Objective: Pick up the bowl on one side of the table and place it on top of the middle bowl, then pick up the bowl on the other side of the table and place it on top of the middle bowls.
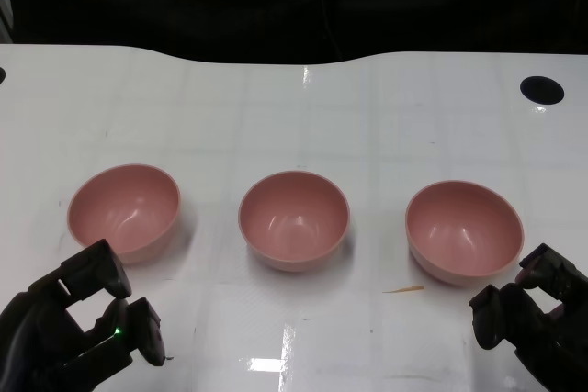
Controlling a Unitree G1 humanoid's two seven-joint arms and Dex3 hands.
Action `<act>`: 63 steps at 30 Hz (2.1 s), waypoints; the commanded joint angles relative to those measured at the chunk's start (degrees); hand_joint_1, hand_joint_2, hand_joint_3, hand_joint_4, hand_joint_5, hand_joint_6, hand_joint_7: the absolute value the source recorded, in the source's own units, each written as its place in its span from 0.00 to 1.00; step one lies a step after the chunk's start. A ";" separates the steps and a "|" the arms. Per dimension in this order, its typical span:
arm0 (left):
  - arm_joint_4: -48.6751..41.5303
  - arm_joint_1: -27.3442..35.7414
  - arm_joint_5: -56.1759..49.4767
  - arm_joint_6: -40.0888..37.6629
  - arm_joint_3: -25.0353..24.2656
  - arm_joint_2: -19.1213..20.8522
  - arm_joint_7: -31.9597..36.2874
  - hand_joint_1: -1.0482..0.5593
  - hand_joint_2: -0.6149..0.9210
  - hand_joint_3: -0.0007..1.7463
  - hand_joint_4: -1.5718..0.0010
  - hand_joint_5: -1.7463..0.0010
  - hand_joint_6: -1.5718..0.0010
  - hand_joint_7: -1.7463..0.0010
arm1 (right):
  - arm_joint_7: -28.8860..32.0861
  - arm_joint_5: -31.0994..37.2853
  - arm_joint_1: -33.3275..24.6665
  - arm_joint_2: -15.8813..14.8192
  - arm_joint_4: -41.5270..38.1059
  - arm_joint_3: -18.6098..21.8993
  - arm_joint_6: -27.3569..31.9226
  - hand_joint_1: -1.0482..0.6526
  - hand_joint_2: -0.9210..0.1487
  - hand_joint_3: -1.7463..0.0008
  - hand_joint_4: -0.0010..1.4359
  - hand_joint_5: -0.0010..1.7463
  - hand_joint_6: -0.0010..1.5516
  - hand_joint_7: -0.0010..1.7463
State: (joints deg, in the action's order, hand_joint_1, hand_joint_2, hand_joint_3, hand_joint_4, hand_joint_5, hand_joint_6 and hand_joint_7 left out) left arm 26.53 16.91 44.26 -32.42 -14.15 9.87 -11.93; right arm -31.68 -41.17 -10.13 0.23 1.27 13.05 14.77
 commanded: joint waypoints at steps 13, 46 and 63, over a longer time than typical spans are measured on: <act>0.20 -0.09 -0.61 0.21 -0.28 0.33 0.44 0.71 0.95 0.76 0.42 0.00 0.51 0.00 | -0.85 0.23 0.56 -0.82 -0.65 0.30 -0.42 0.59 0.33 0.38 0.63 0.95 0.62 0.65; 17.21 -1.11 -98.80 30.67 12.83 8.07 3.26 0.13 0.94 0.00 0.59 0.89 0.49 0.98 | 0.08 0.83 0.19 -0.57 -0.28 -0.19 -0.61 0.59 0.33 0.37 0.63 0.96 0.61 0.68; -1.28 -17.79 -114.15 27.32 18.02 10.50 -6.72 0.11 0.96 0.01 0.66 1.00 0.61 1.00 | -0.14 0.75 -0.10 -0.46 -0.02 -0.18 -0.33 0.58 0.35 0.35 0.61 0.98 0.59 0.70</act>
State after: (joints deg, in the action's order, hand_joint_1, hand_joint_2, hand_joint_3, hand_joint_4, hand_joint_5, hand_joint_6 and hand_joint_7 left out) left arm 27.10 0.16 -69.92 -4.68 3.68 19.48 -19.78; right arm -31.76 -40.18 -10.02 0.24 1.02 12.42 14.58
